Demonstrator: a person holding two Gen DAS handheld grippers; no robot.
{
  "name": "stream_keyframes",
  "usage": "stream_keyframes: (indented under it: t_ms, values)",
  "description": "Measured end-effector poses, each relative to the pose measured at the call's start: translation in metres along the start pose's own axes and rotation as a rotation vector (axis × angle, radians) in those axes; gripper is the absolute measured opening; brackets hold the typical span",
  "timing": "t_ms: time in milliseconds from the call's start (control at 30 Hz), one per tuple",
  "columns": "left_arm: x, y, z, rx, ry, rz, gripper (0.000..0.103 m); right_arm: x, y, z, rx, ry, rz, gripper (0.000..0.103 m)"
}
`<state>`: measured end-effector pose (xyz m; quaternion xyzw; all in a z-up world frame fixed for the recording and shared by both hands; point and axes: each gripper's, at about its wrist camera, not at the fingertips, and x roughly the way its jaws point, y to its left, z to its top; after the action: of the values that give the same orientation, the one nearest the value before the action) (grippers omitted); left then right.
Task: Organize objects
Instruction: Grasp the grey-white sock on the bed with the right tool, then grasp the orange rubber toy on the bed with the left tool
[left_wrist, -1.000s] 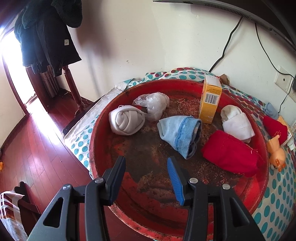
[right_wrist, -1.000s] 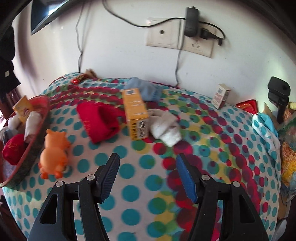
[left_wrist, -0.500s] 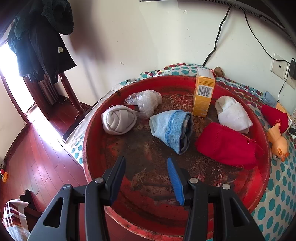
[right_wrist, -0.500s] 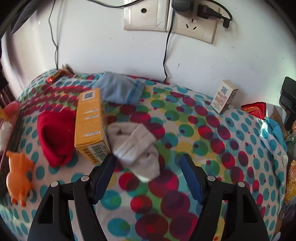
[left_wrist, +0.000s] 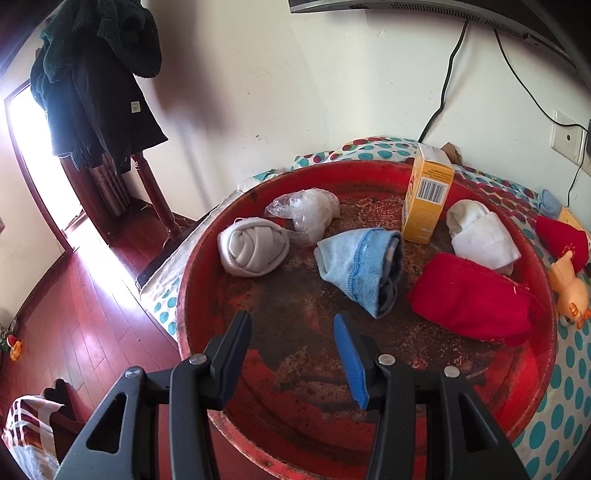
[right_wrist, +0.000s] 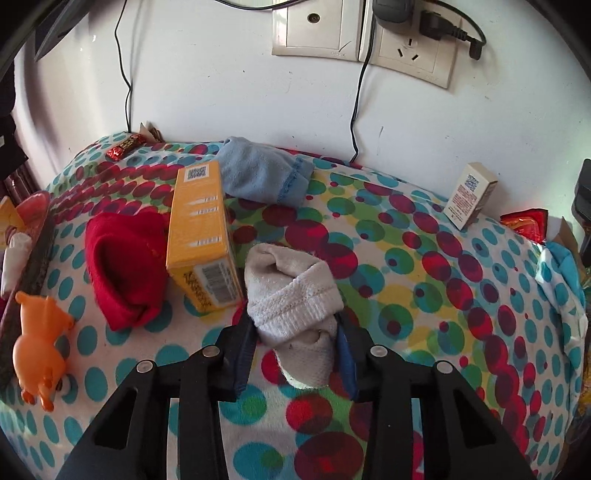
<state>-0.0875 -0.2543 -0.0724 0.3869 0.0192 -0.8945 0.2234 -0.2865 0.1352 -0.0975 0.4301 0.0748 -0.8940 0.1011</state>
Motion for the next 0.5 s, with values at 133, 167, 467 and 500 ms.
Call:
stream_keyframes:
  t_ms: [133,167,467,500]
  values:
    - [0.003,-0.008,-0.003,0.034,-0.006,0.008,0.048,-0.016,-0.010,-0.019,0.031,-0.001,0.014,0.036]
    - [0.003,-0.011,-0.005,0.044,-0.014,0.007,0.048,-0.019,-0.013,-0.024,0.041,0.003,0.016,0.036]
    - [-0.005,-0.021,-0.006,0.059,0.010,0.005,0.048,-0.048,-0.040,-0.062,0.068,0.003,0.012,0.036]
    - [-0.009,-0.021,-0.005,0.062,0.011,0.007,0.048,-0.050,-0.043,-0.065,0.071,0.003,0.012,0.036]
